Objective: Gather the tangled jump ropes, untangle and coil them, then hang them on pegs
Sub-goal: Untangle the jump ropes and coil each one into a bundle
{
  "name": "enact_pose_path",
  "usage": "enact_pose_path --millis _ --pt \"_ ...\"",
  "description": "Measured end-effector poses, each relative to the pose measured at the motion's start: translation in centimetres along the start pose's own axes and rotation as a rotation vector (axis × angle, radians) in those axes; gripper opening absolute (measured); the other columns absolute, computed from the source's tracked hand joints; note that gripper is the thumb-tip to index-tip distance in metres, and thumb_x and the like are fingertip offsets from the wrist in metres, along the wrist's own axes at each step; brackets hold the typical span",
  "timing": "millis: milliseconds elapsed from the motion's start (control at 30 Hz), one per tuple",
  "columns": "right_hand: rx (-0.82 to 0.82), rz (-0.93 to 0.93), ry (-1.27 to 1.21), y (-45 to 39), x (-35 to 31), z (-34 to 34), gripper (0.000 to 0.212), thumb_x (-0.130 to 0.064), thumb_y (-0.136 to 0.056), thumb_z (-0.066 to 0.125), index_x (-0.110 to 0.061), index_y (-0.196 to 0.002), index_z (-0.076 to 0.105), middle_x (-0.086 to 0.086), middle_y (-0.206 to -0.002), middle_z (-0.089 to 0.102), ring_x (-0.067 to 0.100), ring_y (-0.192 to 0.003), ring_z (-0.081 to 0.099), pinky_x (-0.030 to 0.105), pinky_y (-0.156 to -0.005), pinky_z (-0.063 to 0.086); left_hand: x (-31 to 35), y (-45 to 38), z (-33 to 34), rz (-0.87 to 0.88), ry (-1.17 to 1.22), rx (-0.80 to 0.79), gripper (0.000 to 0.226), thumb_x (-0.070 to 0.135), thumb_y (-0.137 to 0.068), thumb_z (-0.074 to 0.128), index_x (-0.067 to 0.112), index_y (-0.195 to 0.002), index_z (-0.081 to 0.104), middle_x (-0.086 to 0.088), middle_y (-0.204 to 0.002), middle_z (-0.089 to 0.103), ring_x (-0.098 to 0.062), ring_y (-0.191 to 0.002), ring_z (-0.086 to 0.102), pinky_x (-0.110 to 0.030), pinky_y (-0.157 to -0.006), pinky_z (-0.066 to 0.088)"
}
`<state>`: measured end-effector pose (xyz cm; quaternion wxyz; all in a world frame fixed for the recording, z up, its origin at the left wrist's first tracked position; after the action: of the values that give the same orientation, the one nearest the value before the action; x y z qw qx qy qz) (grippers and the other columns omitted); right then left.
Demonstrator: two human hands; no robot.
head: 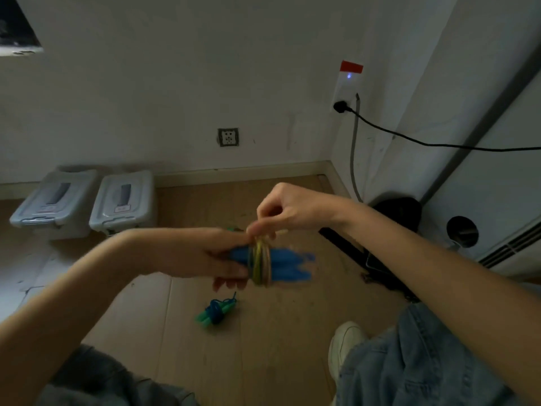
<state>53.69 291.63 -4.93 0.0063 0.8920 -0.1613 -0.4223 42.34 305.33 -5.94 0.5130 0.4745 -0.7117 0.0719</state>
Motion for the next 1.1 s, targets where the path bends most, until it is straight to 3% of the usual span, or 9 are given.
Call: enact_pose_path --millis 133,233,333,600,767,833,933,1033,1100 --pt "0.102 0.097 -0.321 1.9 2.4 2.0 0.043 -0.032 -0.099 0.039 -0.013 -0.062 0.051 -0.005 -0.049 0.043 0.008 -0.042 0.033 0.021 -0.042 0.028 -1.6 1.0 -2.3 0.121 0.603 0.411 0.018 0.026 -0.083 0.056 0.025 -0.098 0.068 0.006 -0.083 0.066 -0.003 -0.073 0.062 -0.016 -0.066 0.053" --pt "0.099 0.098 -0.056 2.7 2.2 1.9 0.036 -0.03 -0.096 0.047 -0.02 -0.062 0.051 -0.008 -0.053 0.046 0.005 -0.044 0.039 0.02 -0.046 0.033 -4.3 -0.6 -3.0 -0.157 0.268 0.765 0.008 0.012 -0.089 0.054 0.017 -0.083 0.058 -0.002 -0.075 0.06 -0.003 -0.061 0.058 -0.015 -0.055 0.048" --pt "0.126 0.015 0.121 2.8 0.5 -0.1 0.029 -0.031 -0.093 0.052 -0.028 -0.064 0.054 -0.008 -0.059 0.05 0.002 -0.049 0.042 0.018 -0.052 0.035 -4.9 -1.4 -2.3 -0.325 -0.188 0.525 0.01 0.013 -0.091 0.052 0.016 -0.083 0.048 0.0 -0.074 0.057 -0.006 -0.058 0.053 -0.014 -0.05 0.043" --pt "0.147 -0.029 -0.06 1.0 -0.2 -1.1 0.028 -0.025 -0.09 0.056 -0.013 -0.065 0.058 -0.003 -0.057 0.049 0.008 -0.051 0.043 0.017 -0.049 0.035 1.2 0.8 -0.9 0.061 0.046 0.088 0.014 0.023 -0.093 0.048 0.033 -0.098 0.056 0.008 -0.081 0.061 -0.001 -0.069 0.057 -0.014 -0.062 0.049" --pt "0.139 0.079 -0.136 2.7 1.1 1.4 0.035 -0.033 -0.096 0.043 -0.016 -0.067 0.05 -0.013 -0.051 0.047 0.001 -0.044 0.038 0.017 -0.044 0.032 -1.9 1.5 -2.4 0.095 0.605 0.614 0.017 0.019 -0.086 0.054 0.022 -0.098 0.065 0.0 -0.079 0.062 -0.003 -0.066 0.06 -0.013 -0.059 0.05" --pt "0.088 0.031 0.126 2.9 0.2 1.8 0.026 -0.035 -0.093 0.05 -0.025 -0.07 0.052 -0.012 -0.057 0.05 0.0 -0.048 0.043 0.016 -0.049 0.035 -3.3 0.8 -2.5 -0.142 0.313 0.857 0.011 0.01 -0.09 0.051 0.018 -0.085 0.056 -0.003 -0.076 0.058 -0.003 -0.059 0.058 -0.014 -0.053 0.047" --pt "0.098 -0.024 0.221 2.7 -1.5 0.2 0.019 -0.033 -0.089 0.058 -0.029 -0.07 0.058 -0.012 -0.059 0.052 -0.001 -0.05 0.045 0.012 -0.049 0.036 -3.9 0.2 -1.0 -0.271 -0.12 0.382 0.014 0.009 -0.092 0.048 0.022 -0.086 0.047 -0.001 -0.079 0.054 -0.003 -0.06 0.054 -0.018 -0.056 0.048" --pt "0.171 -0.055 0.113 1.7 -1.9 -1.3 0.023 -0.035 -0.081 0.067 -0.018 -0.066 0.065 -0.01 -0.053 0.05 0.003 -0.048 0.041 0.013 -0.047 0.033 -1.6 1.0 0.7 -0.09 0.069 -0.026 0.009 0.017 -0.094 0.046 0.018 -0.102 0.052 0.004 -0.084 0.058 0.002 -0.07 0.057 -0.017 -0.066 0.05" --pt "0.209 -0.028 0.024 1.1 -1.3 -1.0 0.028 -0.032 -0.084 0.063 -0.011 -0.066 0.063 -0.004 -0.055 0.05 0.008 -0.051 0.044 0.014 -0.05 0.036 -0.4 1.9 0.1 0.074 0.222 -0.005 0.019 0.027 -0.092 0.05 0.021 -0.109 0.055 0.009 -0.088 0.061 -0.003 -0.077 0.059 -0.017 -0.07 0.05"
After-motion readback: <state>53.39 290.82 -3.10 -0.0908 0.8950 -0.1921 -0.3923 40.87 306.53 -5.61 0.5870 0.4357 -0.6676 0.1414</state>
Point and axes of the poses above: each hand's wrist, its own y-axis away from the middle knuckle, its own z-axis out of the palm, x = y × z, the point moved 2 cm from there along -y, towards the middle knuckle
